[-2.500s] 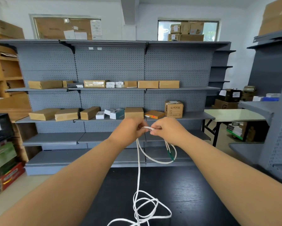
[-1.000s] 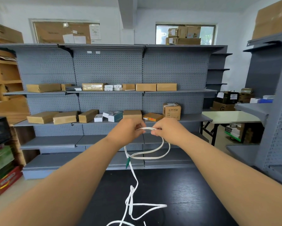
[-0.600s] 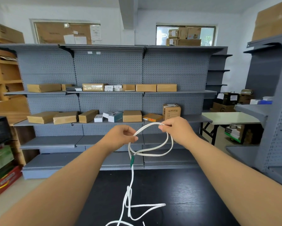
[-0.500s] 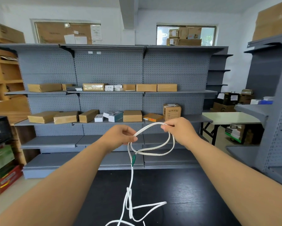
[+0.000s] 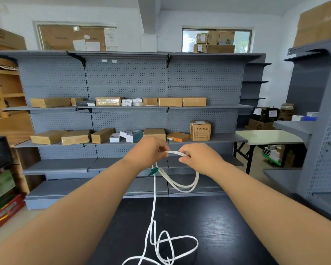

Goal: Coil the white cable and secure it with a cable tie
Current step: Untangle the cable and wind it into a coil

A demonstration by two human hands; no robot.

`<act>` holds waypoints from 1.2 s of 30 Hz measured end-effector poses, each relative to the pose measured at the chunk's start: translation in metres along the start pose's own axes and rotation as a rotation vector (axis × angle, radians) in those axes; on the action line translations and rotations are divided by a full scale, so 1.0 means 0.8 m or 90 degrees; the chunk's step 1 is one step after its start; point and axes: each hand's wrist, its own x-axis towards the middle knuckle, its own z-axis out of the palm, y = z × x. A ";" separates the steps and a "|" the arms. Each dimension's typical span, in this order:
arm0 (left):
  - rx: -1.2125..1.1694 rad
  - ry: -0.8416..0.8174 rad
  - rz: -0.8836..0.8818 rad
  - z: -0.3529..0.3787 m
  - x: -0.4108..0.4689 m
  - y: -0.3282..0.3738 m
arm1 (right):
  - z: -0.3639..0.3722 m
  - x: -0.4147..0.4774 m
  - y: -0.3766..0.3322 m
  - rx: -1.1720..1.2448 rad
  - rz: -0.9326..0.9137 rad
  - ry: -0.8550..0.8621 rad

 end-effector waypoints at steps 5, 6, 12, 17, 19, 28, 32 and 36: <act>-0.129 -0.008 -0.034 0.004 -0.005 -0.005 | -0.003 0.000 -0.006 0.000 -0.028 -0.007; -0.191 -0.017 -0.061 0.005 -0.009 -0.009 | -0.005 0.000 -0.005 0.012 -0.030 -0.008; -0.633 -0.057 -0.223 0.028 -0.030 -0.035 | -0.008 0.005 0.001 0.087 -0.005 0.006; -0.639 -0.116 -0.263 0.045 -0.039 -0.040 | -0.006 0.010 0.008 0.171 0.044 0.045; -0.590 -0.122 -0.228 0.050 -0.042 -0.039 | -0.002 0.010 0.010 0.217 0.063 0.053; -0.680 0.051 -0.215 0.062 -0.030 -0.029 | 0.017 0.014 0.016 0.336 0.111 0.082; -0.607 0.097 -0.213 0.060 -0.023 -0.029 | 0.021 0.015 0.019 0.321 0.110 0.070; -0.422 0.127 -0.168 0.052 -0.011 -0.029 | 0.020 0.016 0.018 0.275 0.090 0.037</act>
